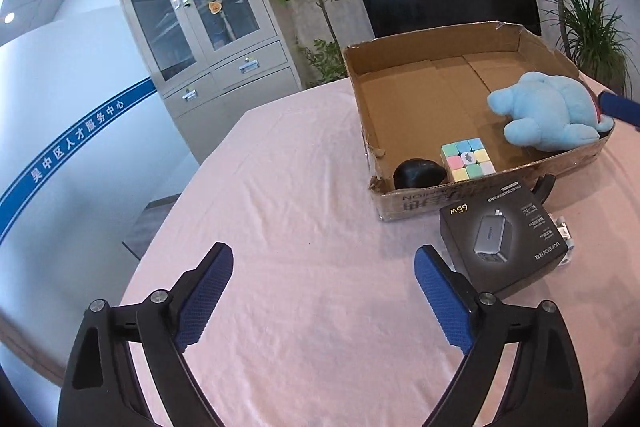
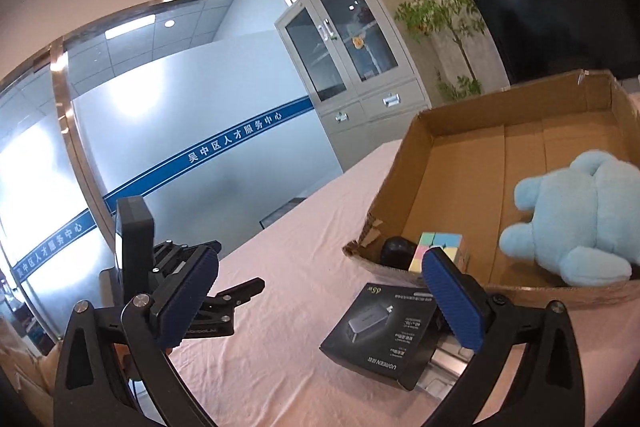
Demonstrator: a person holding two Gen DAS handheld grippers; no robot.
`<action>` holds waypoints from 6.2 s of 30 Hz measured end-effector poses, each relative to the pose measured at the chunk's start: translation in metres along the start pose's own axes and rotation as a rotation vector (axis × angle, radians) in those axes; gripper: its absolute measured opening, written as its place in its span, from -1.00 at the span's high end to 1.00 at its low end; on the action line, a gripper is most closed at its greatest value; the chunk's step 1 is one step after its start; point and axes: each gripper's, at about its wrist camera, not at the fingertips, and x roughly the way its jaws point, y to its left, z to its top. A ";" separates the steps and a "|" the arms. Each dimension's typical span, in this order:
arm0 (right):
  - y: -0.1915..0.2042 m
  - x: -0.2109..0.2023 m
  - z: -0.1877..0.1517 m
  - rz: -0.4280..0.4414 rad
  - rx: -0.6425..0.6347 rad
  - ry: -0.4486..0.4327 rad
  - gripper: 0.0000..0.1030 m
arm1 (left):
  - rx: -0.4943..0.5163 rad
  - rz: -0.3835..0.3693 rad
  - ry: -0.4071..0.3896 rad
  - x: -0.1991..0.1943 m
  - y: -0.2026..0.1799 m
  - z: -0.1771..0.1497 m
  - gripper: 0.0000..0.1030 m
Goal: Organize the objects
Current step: 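Withdraw the right gripper from the box toward the black charger box, then grasp the black charger box with the right gripper, then lift the charger box upright with the right gripper, then lower the charger box into the cardboard box and open the right gripper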
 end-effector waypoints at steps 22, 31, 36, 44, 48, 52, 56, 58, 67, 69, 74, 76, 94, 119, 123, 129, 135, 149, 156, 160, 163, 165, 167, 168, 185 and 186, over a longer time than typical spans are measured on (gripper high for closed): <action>-0.065 0.051 -0.028 -0.118 0.071 0.309 -0.98 | -0.081 -0.192 0.175 0.076 0.005 -0.032 -0.86; -0.064 0.057 -0.038 -0.093 0.057 0.350 -0.98 | -0.085 -0.232 0.195 0.087 -0.004 -0.034 -0.86; -0.057 0.059 -0.040 -0.074 0.037 0.354 -0.98 | -0.062 -0.223 0.184 0.083 -0.010 -0.034 -0.86; 0.022 0.028 -0.010 0.052 -0.157 0.186 -0.98 | -0.127 -0.079 0.187 0.087 0.009 -0.030 -0.86; 0.065 0.028 -0.006 0.133 -0.226 0.158 -0.98 | -0.161 -0.047 0.174 0.086 0.014 -0.027 -0.86; 0.086 0.034 -0.008 0.106 -0.279 0.147 -0.98 | -0.139 -0.001 0.177 0.087 0.009 -0.031 -0.86; 0.097 0.046 -0.002 0.040 -0.319 0.155 -0.98 | -0.106 0.019 0.154 0.084 -0.001 -0.032 -0.86; 0.085 0.046 0.004 0.041 -0.279 0.173 -0.97 | -0.101 -0.030 0.157 0.086 -0.007 -0.031 -0.86; -0.045 0.032 -0.010 -0.098 0.054 0.353 -0.97 | -0.057 -0.380 0.185 0.102 -0.039 -0.025 -0.88; -0.062 0.052 -0.019 -0.110 0.069 0.434 -0.90 | -0.025 -0.396 0.215 0.109 -0.043 -0.022 -0.87; -0.088 0.079 -0.036 -0.100 0.083 0.533 -0.70 | 0.004 -0.444 0.263 0.126 -0.045 -0.016 -0.87; -0.094 0.080 -0.040 -0.091 0.084 0.553 -0.52 | -0.015 -0.506 0.280 0.123 -0.041 -0.020 -0.87; -0.105 0.086 -0.047 -0.034 0.039 0.563 -0.27 | -0.026 -0.902 0.363 0.104 -0.075 -0.031 -0.92; -0.078 0.052 -0.075 -0.067 0.101 0.538 -0.02 | -0.102 -0.973 0.359 0.093 -0.102 -0.046 -0.99; -0.070 0.045 -0.081 -0.049 0.098 0.538 -0.02 | -0.100 -0.939 0.287 0.081 -0.091 -0.046 -0.99; -0.057 0.053 -0.079 -0.020 0.062 0.547 -0.02 | -0.025 -0.820 0.262 0.074 -0.090 -0.039 -0.99; -0.051 0.073 -0.078 0.024 0.068 0.586 -0.02 | -0.035 -0.730 0.260 0.077 -0.080 -0.042 -0.99; -0.038 0.077 -0.073 0.030 0.032 0.602 -0.02 | 0.001 -0.652 0.217 0.064 -0.083 -0.039 -0.99; -0.041 0.077 -0.071 0.028 0.031 0.591 -0.02 | -0.002 -0.657 0.211 0.062 -0.082 -0.035 -0.99; -0.040 0.078 -0.069 0.028 0.024 0.593 -0.02 | -0.009 -0.654 0.213 0.063 -0.082 -0.036 -0.99; -0.040 0.077 -0.069 0.029 0.024 0.594 -0.02 | -0.005 -0.652 0.209 0.061 -0.082 -0.036 -0.99; -0.040 0.077 -0.069 0.028 0.023 0.594 -0.02 | -0.005 -0.653 0.207 0.061 -0.082 -0.036 -0.99; -0.040 0.077 -0.068 0.028 0.022 0.595 -0.02 | -0.009 -0.655 0.208 0.062 -0.081 -0.036 -0.99; -0.040 0.077 -0.068 0.027 0.021 0.595 -0.02 | -0.011 -0.655 0.209 0.062 -0.081 -0.037 -0.99; -0.035 0.077 -0.068 0.030 0.017 0.592 -0.02 | -0.014 -0.645 0.213 0.063 -0.081 -0.038 -0.99; -0.035 0.077 -0.068 0.029 0.017 0.592 -0.02 | -0.014 -0.645 0.212 0.063 -0.081 -0.038 -0.99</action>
